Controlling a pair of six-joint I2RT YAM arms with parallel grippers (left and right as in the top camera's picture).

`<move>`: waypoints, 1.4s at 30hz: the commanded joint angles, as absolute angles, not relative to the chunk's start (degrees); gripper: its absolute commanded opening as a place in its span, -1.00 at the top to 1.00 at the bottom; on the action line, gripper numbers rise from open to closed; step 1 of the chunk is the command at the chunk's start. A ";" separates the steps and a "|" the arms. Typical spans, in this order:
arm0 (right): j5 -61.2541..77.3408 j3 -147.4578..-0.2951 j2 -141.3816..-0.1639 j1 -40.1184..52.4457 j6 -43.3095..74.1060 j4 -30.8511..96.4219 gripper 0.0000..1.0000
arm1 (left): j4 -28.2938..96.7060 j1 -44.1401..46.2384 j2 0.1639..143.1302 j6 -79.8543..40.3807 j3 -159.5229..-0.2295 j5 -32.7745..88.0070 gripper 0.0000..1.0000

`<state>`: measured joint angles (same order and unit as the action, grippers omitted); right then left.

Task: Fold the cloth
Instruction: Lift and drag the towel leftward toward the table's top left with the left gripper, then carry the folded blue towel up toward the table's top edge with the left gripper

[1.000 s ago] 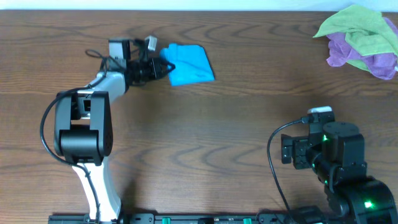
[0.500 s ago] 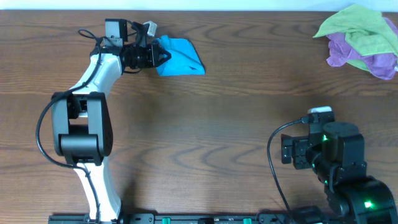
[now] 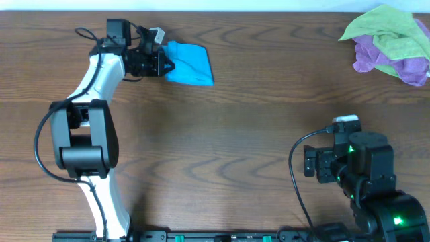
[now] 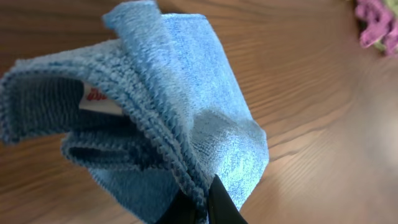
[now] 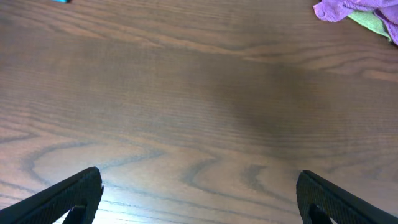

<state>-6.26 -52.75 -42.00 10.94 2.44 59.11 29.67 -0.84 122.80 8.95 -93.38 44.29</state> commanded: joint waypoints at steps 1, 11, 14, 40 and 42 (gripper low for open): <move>-6.63 -52.47 -42.02 10.46 3.38 59.22 -0.99 | 31.75 -1.74 123.20 16.47 -95.50 41.54 0.89; -6.63 -52.47 -42.02 10.46 3.38 59.22 -0.99 | 36.14 -9.56 123.20 22.81 -95.50 38.50 0.88; -6.63 -52.47 -42.02 10.46 3.38 59.22 -0.99 | 36.07 -12.25 123.20 23.86 -95.50 37.67 0.89; -6.63 -52.47 -42.02 10.46 3.38 59.22 -0.99 | 28.16 -17.91 125.60 25.26 -101.25 32.58 0.88; -6.63 -52.47 -42.02 10.46 3.38 59.22 -0.99 | 28.03 -18.31 126.32 24.75 -102.41 32.62 0.88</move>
